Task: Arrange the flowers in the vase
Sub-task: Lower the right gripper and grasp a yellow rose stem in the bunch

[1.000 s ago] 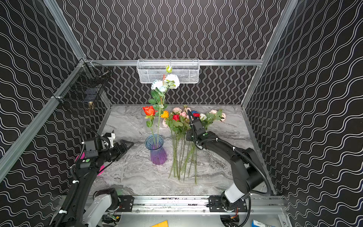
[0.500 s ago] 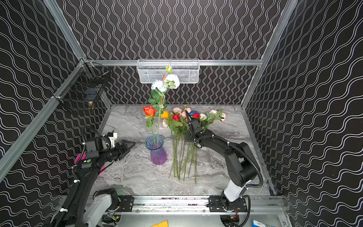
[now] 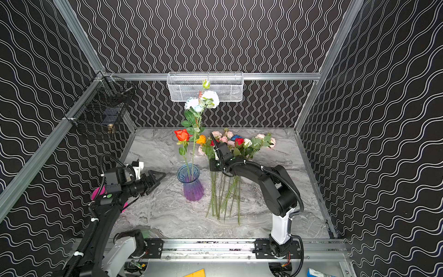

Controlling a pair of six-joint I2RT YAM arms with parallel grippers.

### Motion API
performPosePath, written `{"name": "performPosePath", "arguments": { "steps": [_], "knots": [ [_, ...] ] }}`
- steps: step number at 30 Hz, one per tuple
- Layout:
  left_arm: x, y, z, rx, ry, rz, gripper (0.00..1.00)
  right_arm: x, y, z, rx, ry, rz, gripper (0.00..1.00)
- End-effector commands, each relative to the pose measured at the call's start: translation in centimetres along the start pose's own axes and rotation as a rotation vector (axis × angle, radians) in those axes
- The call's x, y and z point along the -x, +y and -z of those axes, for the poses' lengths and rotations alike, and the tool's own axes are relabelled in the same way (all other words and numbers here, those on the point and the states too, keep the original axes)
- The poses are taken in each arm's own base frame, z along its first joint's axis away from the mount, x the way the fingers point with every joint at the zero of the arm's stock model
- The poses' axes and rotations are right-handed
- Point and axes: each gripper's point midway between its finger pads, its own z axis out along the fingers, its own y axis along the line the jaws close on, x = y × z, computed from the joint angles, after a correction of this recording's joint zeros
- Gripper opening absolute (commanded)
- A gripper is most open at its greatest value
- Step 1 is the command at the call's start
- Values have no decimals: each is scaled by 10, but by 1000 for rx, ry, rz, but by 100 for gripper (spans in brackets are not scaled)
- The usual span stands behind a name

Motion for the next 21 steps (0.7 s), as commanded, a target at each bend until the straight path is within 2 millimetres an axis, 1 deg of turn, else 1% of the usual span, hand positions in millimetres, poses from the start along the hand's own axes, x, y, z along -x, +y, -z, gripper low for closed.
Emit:
{"name": "performPosePath", "arguments": {
  "steps": [1, 4, 5, 10, 13, 16, 20, 21],
  "knots": [
    [4, -4, 2, -13, -19, -28, 83, 4, 5, -11, 20, 4, 27, 31],
    [4, -4, 1, -13, -17, -27, 83, 6, 13, -18, 58, 15, 72, 33],
    [4, -3, 1, -12, -15, -23, 83, 7, 12, -21, 57, 13, 82, 33],
    [3, -4, 0, -19, -6, -20, 83, 9, 1, -37, 18, 39, 76, 33],
    [3, -5, 1, -19, -14, -28, 83, 2, -6, -47, -6, 79, 65, 33],
    [3, -6, 2, -22, -19, -33, 83, -4, -8, -50, -8, 90, 55, 32],
    [3, -6, 2, -21, -17, -30, 83, -5, -2, -47, 24, 78, 44, 23],
    [3, -5, 2, -20, -16, -29, 83, -3, -2, -45, 28, 73, 40, 18]
  ]
}}
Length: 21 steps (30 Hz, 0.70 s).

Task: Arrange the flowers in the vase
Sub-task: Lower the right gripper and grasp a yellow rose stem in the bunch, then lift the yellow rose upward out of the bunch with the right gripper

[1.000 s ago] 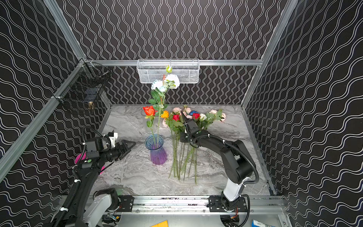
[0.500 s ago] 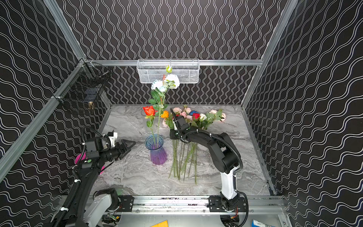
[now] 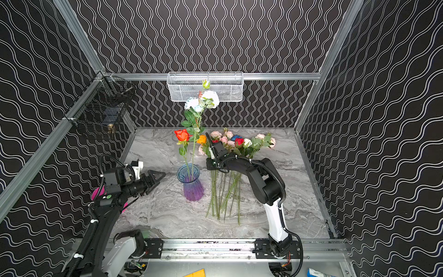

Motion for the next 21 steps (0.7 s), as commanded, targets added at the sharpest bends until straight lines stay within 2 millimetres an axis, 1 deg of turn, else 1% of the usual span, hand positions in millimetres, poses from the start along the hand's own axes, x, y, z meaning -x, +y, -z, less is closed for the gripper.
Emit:
{"name": "performPosePath", "arguments": {
  "steps": [1, 3, 4, 6, 8, 9, 10, 11, 14, 18, 20, 21],
  "knots": [
    [2, -3, 0, -13, -5, -17, 83, 8, 7, 8, 22, -32, -12, 13],
    [3, -3, 0, -14, -8, -16, 83, 14, 9, 16, 21, -59, -14, 6],
    [3, -3, 1, -14, -10, -18, 83, 19, 12, 22, 31, -79, -14, 3],
    [3, -4, 1, -13, -12, -21, 83, 28, 21, 39, 65, -127, -17, 0],
    [3, -5, 1, -15, -12, -24, 83, 36, 31, 59, 102, -180, -18, 0],
    [3, -4, 1, -14, -12, -23, 83, 42, 39, 76, 132, -214, -17, 0],
    [3, -5, 2, -14, -13, -24, 83, 45, 43, 87, 151, -239, -18, 0],
    [3, -5, 2, -16, -14, -26, 83, 46, 44, 95, 157, -254, -22, 0],
    [3, -6, 2, -20, -14, -28, 83, 50, 49, 125, 176, -327, -34, 0],
    [3, -9, 3, -33, -12, -37, 84, 49, 42, 159, 158, -422, -69, 0],
    [3, -14, 3, -52, -11, -46, 85, 47, 32, 173, 119, -468, -93, 0],
    [2, -15, 3, -63, -7, -45, 85, 45, 21, 181, 78, -488, -126, 0]
  ]
}}
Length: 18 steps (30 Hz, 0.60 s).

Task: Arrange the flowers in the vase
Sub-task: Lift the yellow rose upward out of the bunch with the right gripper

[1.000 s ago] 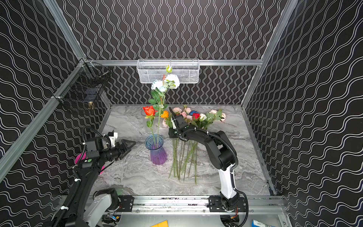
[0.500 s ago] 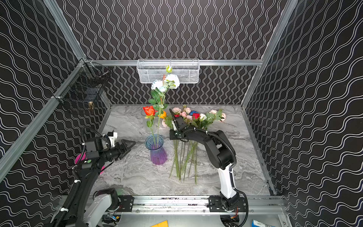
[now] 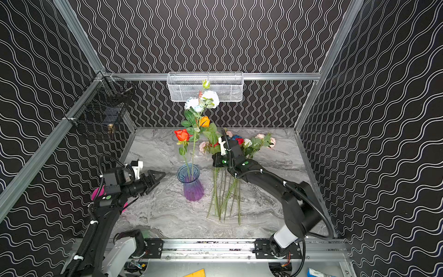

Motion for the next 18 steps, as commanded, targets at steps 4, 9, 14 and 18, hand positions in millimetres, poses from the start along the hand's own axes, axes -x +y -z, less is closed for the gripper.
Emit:
{"name": "performPosePath", "arguments": {
  "steps": [4, 9, 14, 18],
  "knots": [
    [0, -19, 1, -105, 4, -34, 86, 31, -30, 61, -142, -270, -72, 0],
    [3, -44, 4, -271, -10, -56, 89, 61, -10, 129, -47, -519, -28, 0],
    [2, -36, 5, -237, -19, -39, 89, 96, 39, 196, 161, -745, 62, 0],
    [4, -25, 3, -175, -22, -32, 90, 120, 95, 237, 321, -889, 169, 0]
  ]
}}
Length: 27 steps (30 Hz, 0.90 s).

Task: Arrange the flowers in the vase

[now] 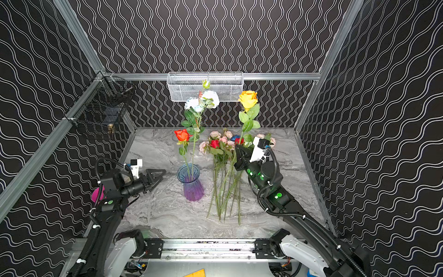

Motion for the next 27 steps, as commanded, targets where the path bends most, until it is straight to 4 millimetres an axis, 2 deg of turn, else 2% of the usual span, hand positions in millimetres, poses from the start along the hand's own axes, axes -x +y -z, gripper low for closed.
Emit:
{"name": "performPosePath", "arguments": {
  "steps": [1, 7, 8, 12, 15, 17, 19, 24, 27],
  "knots": [
    [0, 7, 0, 28, 6, -4, 90, 58, 60, 5, 196, -215, 78, 0],
    [1, 8, 1, 40, 2, -6, 90, 73, 140, -18, 360, -302, 194, 0],
    [1, 8, 1, 42, -1, -9, 90, 84, 152, -21, 379, -328, 208, 0],
    [0, 7, 0, 33, 7, -3, 90, 90, 177, -45, 406, -334, 250, 0],
    [0, 6, 0, 27, 8, -6, 90, 78, 181, -67, 398, -305, 284, 0],
    [0, 5, 1, 29, 2, -11, 90, 62, 179, -80, 380, -264, 303, 0],
    [0, 4, 2, 30, -1, -14, 90, 37, 171, -89, 365, -208, 312, 0],
    [0, 6, 0, 32, 9, -7, 90, -17, 155, -92, 351, -96, 308, 1],
    [0, 7, 1, 34, 5, -5, 90, -39, 154, -90, 352, -46, 311, 3]
  ]
}}
